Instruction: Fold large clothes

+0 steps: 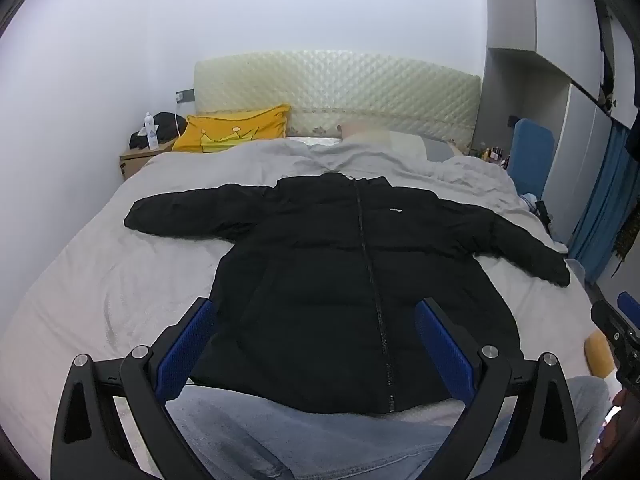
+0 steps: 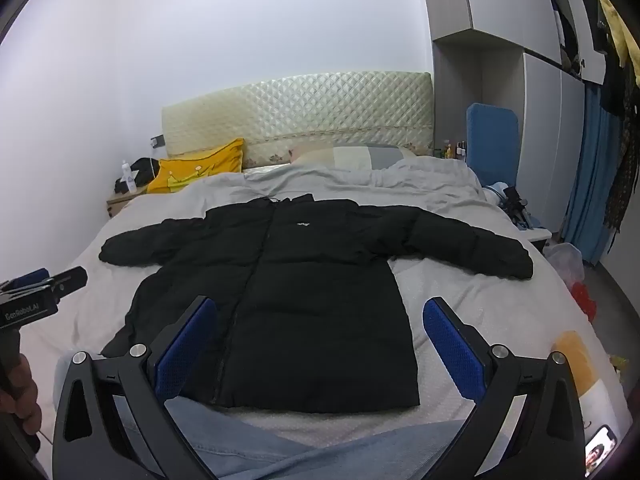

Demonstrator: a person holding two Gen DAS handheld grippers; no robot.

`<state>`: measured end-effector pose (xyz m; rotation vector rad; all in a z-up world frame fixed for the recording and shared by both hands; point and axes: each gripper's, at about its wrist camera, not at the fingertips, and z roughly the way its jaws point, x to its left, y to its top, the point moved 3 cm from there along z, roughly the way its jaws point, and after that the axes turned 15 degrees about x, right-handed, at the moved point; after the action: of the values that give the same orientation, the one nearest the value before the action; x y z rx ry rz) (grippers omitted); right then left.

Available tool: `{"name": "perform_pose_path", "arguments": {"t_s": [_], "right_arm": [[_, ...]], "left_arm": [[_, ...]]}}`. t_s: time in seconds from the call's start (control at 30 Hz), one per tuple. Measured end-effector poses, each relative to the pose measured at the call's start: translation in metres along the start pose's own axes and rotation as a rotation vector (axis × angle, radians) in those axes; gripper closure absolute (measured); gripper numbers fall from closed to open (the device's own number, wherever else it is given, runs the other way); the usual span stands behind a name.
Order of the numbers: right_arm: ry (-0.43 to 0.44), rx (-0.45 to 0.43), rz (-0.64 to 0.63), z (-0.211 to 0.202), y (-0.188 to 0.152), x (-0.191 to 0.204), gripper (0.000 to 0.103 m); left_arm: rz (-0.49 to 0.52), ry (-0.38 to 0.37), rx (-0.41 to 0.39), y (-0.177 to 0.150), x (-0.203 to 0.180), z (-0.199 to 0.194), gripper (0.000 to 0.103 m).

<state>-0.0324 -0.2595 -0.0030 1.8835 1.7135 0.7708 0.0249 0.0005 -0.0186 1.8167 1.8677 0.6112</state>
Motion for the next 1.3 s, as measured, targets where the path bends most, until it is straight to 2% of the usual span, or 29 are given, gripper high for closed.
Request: {"name": "perform_pose_path", "arguments": {"t_s": [0.1, 0.2, 0.37, 0.53, 1.3], "right_arm": [[-0.010, 0.005, -0.001, 0.001, 0.003, 0.003, 0.000], [-0.016, 0.008, -0.006, 0.002, 0.005, 0.004, 0.000], [-0.032, 0.018, 0.010, 0.005, 0.011, 0.004, 0.000], [-0.022, 0.007, 0.016, 0.005, 0.008, -0.001, 0.000], [-0.018, 0.005, -0.014, 0.012, 0.007, 0.004, 0.000]], "left_arm": [[-0.003, -0.012, 0.004, 0.001, 0.000, 0.000, 0.003], [0.010, -0.022, -0.002, 0.000, -0.016, -0.002, 0.003], [0.013, -0.036, 0.007, -0.002, -0.002, 0.010, 0.003], [0.026, -0.036, 0.017, 0.001, -0.005, 0.016, 0.003], [0.004, -0.029, 0.026, 0.003, 0.004, 0.012, 0.003]]}}
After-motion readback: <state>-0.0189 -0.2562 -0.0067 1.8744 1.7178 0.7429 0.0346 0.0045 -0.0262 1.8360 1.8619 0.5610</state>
